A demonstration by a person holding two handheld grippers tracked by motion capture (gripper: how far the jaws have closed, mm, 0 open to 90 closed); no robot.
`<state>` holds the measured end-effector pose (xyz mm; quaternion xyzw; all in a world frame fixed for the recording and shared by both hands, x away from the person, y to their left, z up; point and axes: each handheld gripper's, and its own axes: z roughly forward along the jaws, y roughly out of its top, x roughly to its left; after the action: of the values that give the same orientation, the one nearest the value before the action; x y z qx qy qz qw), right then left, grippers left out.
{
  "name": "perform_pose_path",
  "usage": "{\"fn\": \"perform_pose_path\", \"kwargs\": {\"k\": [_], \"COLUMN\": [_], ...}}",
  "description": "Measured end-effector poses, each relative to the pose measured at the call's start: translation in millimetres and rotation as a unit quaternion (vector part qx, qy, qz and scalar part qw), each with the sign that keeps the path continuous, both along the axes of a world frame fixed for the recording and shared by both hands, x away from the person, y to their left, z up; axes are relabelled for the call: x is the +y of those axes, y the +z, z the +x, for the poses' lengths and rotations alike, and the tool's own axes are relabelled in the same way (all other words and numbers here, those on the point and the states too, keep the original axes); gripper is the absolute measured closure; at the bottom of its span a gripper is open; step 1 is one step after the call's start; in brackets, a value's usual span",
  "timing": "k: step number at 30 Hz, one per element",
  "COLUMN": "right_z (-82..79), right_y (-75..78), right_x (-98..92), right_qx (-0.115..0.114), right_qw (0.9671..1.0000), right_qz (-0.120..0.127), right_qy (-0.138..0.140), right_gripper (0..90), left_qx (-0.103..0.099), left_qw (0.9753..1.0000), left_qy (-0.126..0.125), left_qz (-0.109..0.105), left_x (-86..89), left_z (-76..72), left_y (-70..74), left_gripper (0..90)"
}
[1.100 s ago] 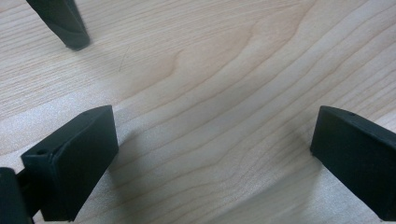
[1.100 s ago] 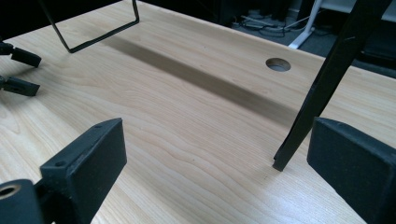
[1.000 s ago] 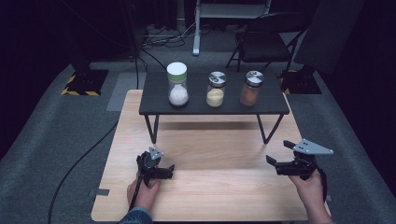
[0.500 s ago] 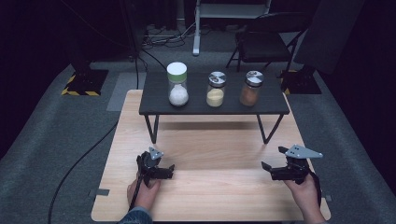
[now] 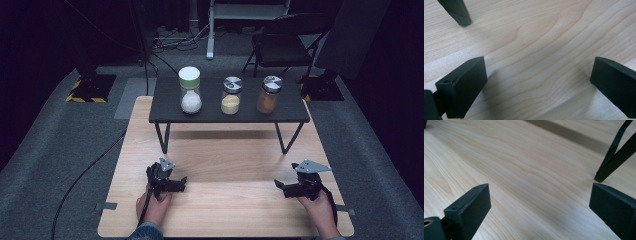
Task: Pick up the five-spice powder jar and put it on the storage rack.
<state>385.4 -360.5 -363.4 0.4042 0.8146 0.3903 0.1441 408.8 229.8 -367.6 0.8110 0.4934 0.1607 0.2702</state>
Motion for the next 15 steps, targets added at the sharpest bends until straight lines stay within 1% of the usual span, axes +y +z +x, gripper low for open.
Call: {"fn": "perform_pose_path", "kwargs": {"k": [3,6,15], "right_z": [3.3,5.0,9.7], "right_y": [-3.6,-5.6,-13.9], "right_x": [1.4,2.5,0.9], "right_qx": [0.011,0.017,0.036], "right_qw": [0.9999,0.9998,0.9991], "right_qz": [-0.004,-0.009,-0.017], "right_qy": [-0.001,-0.001,-0.013], "right_gripper": [3.5,3.5,3.5], "left_qx": [0.0,0.0,0.0], "left_qw": [1.0,1.0,1.0], "left_qy": [0.0,0.0,0.0], "left_qz": [0.0,0.0,0.0], "left_x": [0.0,0.0,0.0], "left_z": [0.0,0.0,0.0], "left_y": [0.0,0.0,0.0], "left_gripper": [0.7,0.7,0.7]}}
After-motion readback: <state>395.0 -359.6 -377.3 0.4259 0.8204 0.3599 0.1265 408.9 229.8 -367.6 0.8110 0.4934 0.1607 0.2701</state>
